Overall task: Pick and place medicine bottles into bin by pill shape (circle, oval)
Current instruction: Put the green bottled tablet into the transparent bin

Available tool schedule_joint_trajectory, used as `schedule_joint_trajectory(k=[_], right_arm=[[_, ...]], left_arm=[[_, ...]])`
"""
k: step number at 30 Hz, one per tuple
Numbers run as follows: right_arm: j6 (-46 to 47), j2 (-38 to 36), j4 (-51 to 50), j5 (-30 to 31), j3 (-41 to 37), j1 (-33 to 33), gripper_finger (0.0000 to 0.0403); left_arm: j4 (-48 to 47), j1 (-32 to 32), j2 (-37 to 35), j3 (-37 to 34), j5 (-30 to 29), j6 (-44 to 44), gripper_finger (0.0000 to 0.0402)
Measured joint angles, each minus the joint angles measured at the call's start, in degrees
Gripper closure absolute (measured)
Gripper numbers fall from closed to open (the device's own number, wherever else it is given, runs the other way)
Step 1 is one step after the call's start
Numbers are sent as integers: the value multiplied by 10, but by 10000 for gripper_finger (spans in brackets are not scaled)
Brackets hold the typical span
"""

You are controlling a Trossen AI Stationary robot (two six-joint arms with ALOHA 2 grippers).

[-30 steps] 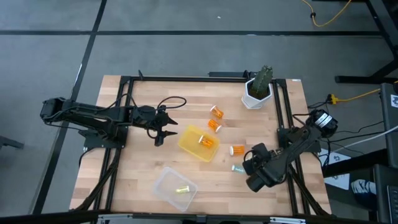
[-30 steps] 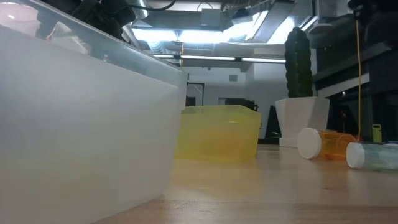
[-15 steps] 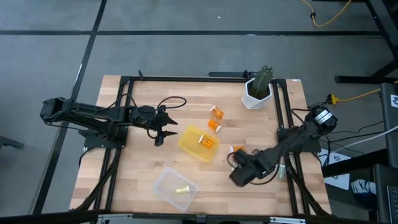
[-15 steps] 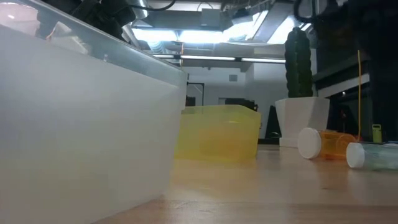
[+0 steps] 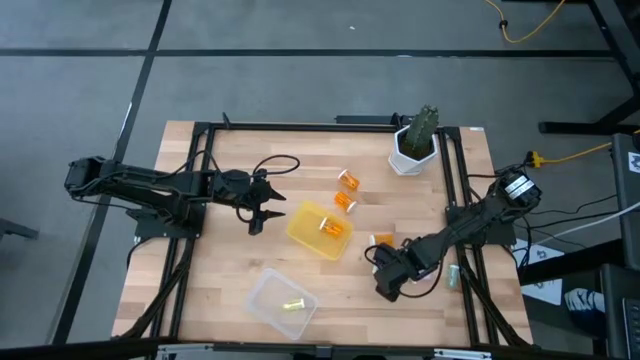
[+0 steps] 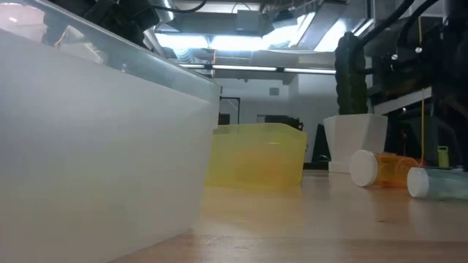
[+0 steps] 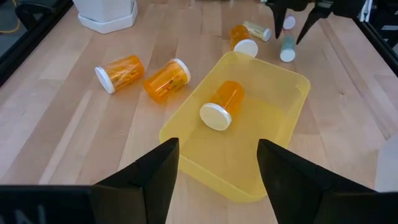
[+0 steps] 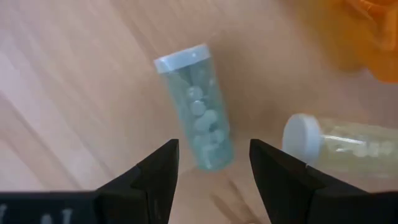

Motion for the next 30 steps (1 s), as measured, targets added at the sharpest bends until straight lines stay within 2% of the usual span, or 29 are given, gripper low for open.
schedule_joint_trajectory(k=[30], right_arm=[[-24, 13, 34, 17, 0, -59, 203]], left_arm=[[0, 0, 0, 0, 0, 4, 190]])
